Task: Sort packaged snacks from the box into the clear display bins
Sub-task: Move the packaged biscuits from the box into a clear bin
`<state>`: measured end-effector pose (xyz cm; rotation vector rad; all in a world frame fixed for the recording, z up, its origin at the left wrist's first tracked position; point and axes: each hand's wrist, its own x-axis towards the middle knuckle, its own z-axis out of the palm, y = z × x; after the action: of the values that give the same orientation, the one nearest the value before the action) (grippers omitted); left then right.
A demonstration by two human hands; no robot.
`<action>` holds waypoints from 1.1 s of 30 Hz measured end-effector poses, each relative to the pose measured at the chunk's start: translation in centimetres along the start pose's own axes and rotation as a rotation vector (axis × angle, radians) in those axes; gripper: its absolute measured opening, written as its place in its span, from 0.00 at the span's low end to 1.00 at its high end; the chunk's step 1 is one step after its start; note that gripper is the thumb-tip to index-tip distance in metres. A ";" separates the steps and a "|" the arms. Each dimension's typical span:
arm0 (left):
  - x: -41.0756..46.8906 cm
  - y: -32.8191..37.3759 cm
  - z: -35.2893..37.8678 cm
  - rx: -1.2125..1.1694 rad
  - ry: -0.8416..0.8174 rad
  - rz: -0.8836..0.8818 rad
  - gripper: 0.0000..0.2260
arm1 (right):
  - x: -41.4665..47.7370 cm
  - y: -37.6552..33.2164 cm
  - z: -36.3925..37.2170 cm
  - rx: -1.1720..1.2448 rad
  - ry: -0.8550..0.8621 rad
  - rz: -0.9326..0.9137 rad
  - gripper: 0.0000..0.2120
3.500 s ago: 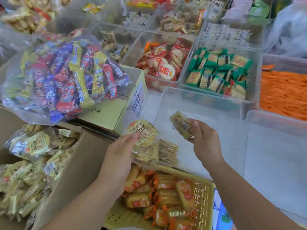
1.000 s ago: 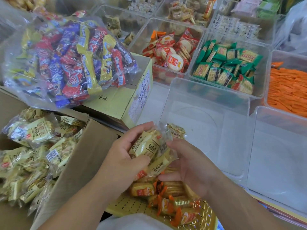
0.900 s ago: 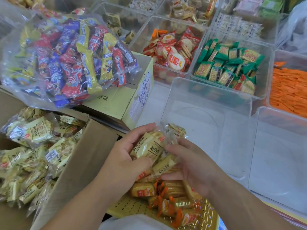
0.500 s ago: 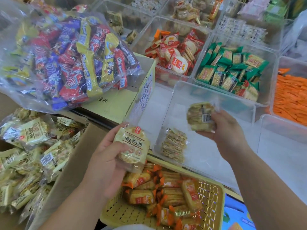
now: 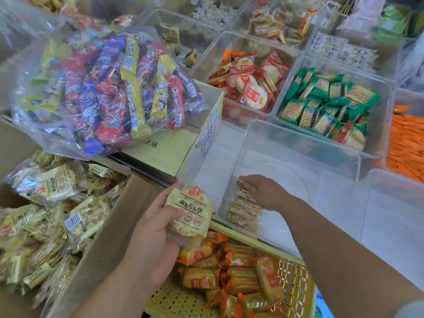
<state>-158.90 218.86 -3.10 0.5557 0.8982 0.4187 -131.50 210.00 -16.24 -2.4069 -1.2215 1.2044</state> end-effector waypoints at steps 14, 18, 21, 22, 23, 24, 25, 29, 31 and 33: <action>-0.6 -0.3 0.6 0.069 0.035 0.023 0.21 | -5.0 -1.8 -0.8 0.008 0.132 -0.016 0.30; -0.9 -0.1 1.7 0.194 0.032 0.120 0.17 | -10.6 -6.1 -0.5 0.312 0.375 -0.165 0.21; -1.2 -0.2 2.7 0.550 -0.008 0.327 0.22 | -14.5 -9.0 -0.1 0.826 0.319 -0.046 0.25; -1.2 -0.4 3.0 0.728 -0.063 0.431 0.23 | -15.2 -9.4 0.0 1.010 0.198 0.008 0.29; -1.2 -0.6 3.4 0.907 -0.134 0.540 0.24 | -15.7 -9.6 0.0 1.180 0.053 0.042 0.33; -1.1 -0.8 3.7 1.069 -0.206 0.640 0.24 | -16.1 -9.6 -0.1 1.318 -0.080 0.054 0.35; -0.9 -1.1 4.0 1.203 -0.283 0.722 0.25 | -16.3 -9.4 -0.2 1.419 -0.178 0.048 0.36; 0.5 -2.6 4.6 1.585 -0.593 0.872 0.26 | -16.2 -7.9 -0.7 1.579 -0.143 0.051 0.24; 1.3 -3.1 4.6 1.619 -0.609 0.897 0.24 | -16.0 -6.7 -0.6 1.503 -0.029 0.078 0.16; 2.1 -3.3 4.6 1.604 -0.534 0.897 0.23 | -15.6 -5.4 -0.7 1.398 0.132 0.134 0.13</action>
<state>-153.54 216.15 -4.11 2.4558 0.2298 0.2251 -139.35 202.04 -4.06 -1.4137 0.0070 1.2326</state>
